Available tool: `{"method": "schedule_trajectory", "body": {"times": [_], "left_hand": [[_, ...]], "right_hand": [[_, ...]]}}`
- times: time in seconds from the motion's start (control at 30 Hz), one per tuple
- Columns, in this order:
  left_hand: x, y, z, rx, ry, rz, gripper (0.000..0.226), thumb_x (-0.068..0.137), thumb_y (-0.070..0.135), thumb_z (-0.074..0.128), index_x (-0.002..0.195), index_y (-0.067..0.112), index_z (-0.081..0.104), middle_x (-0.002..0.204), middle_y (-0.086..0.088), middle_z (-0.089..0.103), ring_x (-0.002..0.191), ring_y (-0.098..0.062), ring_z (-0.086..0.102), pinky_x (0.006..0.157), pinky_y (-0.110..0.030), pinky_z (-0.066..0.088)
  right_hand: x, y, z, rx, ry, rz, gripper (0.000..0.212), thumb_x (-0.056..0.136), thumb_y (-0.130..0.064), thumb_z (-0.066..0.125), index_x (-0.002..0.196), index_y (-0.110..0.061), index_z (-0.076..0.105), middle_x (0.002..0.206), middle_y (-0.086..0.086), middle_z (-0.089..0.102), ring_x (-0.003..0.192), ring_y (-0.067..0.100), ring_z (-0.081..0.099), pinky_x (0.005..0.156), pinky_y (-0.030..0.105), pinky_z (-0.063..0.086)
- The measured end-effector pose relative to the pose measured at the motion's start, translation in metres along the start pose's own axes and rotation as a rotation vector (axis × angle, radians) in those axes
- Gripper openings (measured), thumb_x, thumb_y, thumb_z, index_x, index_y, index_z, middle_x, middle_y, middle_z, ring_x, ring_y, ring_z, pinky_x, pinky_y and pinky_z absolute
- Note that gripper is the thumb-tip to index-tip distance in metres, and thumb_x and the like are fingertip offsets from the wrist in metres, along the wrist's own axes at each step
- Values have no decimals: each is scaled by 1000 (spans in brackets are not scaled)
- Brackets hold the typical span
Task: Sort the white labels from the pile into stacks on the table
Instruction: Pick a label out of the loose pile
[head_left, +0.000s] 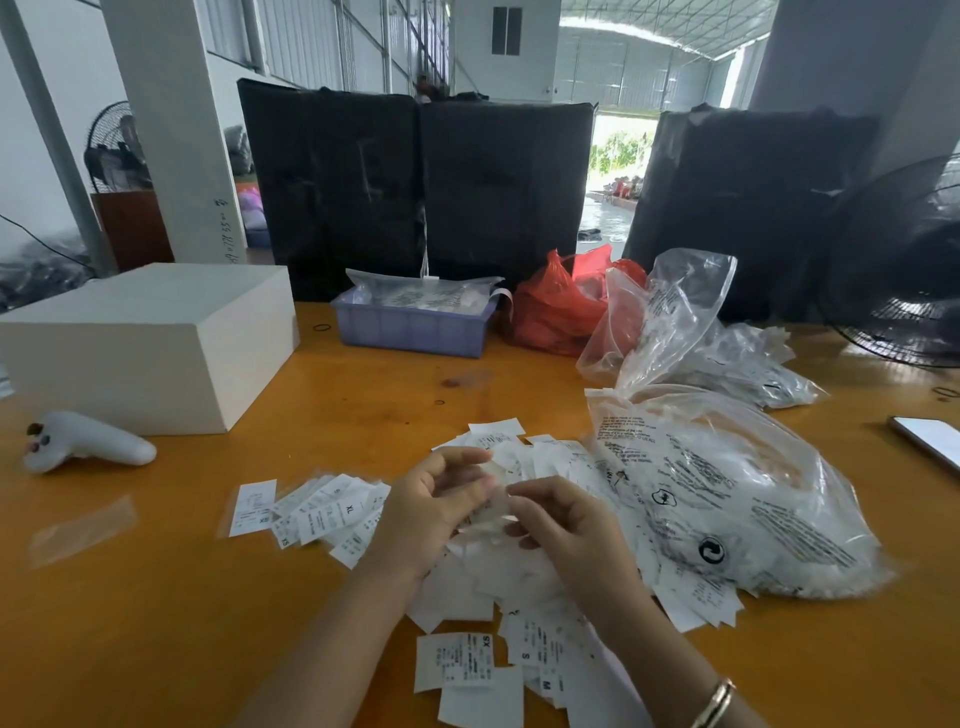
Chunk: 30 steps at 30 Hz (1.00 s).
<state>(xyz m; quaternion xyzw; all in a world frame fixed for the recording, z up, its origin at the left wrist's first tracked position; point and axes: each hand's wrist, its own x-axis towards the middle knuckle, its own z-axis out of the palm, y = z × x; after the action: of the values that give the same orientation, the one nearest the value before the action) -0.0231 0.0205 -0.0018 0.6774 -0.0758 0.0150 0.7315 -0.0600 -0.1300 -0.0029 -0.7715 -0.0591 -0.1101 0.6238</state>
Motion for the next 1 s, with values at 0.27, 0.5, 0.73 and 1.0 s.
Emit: {"method": "schedule_trajectory", "body": {"times": [0.27,0.5,0.73,1.0], "left_hand": [[0,4,-5,136,-64,84,9,84,19,71,82,26,75,77,7,73,71,-4,67,61,-13,49],[1,1,-2,40,11,-51,12,84,30,69,75,22,73,76,-1,72,69,-12,67,64,-28,53],[3,-2,-2,89,8,-7,4,84,28,69,81,27,72,81,7,72,80,-6,68,65,-19,53],[16,3,-48,963,318,264,8,95,29,54,90,27,60,65,11,61,50,-4,57,38,-19,41]], "right_hand": [[2,-3,-5,18,99,54,32,88,-2,62,82,-31,73,72,-11,72,64,1,63,63,14,50],[3,-3,-5,155,127,79,31,88,-2,62,82,-30,75,71,-5,72,62,4,64,61,15,50],[5,-1,-7,65,121,-18,27,89,-4,61,92,-30,68,77,-5,71,70,9,67,64,19,54],[27,-8,-74,-692,618,-241,27,91,2,51,112,-9,65,107,10,66,91,19,57,81,31,49]]}}
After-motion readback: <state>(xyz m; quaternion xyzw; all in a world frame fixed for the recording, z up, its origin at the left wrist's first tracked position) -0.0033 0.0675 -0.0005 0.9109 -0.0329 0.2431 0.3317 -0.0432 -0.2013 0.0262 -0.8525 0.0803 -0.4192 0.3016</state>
